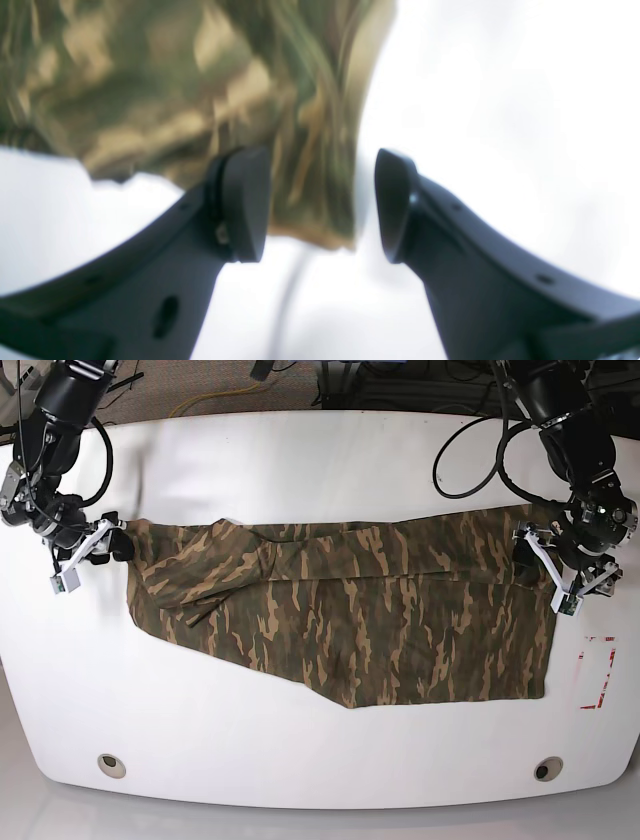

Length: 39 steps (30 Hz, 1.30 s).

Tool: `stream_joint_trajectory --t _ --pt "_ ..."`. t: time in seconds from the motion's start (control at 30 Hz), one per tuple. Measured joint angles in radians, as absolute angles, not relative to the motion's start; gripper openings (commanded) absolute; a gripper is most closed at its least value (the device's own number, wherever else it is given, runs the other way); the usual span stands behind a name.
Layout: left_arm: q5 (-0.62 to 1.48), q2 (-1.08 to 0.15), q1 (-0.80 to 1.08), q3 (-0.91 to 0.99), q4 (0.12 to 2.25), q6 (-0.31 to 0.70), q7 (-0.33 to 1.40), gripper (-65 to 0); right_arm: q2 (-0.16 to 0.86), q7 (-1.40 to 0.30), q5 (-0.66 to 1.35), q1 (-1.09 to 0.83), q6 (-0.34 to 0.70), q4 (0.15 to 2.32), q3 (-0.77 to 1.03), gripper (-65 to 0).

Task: Fold the T-shirt properly
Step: 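Open both grippers and move them to the shirt's two short ends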

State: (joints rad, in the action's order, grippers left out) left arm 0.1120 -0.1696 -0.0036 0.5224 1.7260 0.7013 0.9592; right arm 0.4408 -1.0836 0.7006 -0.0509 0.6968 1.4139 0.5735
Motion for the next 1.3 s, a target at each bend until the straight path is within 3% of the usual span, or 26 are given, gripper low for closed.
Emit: stream_joint_trajectory --t 0.3,0.67,1.03,1.13,1.27,1.3 --pt "0.287 -0.172 0.017 0.709 1.723 0.697 1.061 -6.5 0.365 -1.042 0.515 -0.062 0.693 1.413 0.582 -33.1" --pt "0.287 -0.198 0.182 0.720 1.713 0.697 1.060 -6.5 0.351 -1.040 0.512 -0.062 0.693 1.413 0.581 -33.5" --pt "0.286 -0.190 0.150 0.718 1.563 0.697 1.059 -7.2 0.330 -1.043 0.511 -0.062 0.693 1.419 0.582 -33.6" --pt "0.290 -0.188 0.130 0.704 1.548 0.697 1.055 -12.8 0.329 -1.043 0.511 -0.062 0.692 1.419 0.584 -33.6" --pt "0.292 -0.179 0.131 0.682 1.547 0.697 1.047 -31.4 0.324 -1.042 0.512 -0.062 0.693 1.419 0.583 -33.6" --pt "0.294 -0.180 0.130 0.674 1.546 0.697 1.047 -38.9 0.324 -1.043 0.512 -0.062 0.693 1.419 0.583 -33.6"
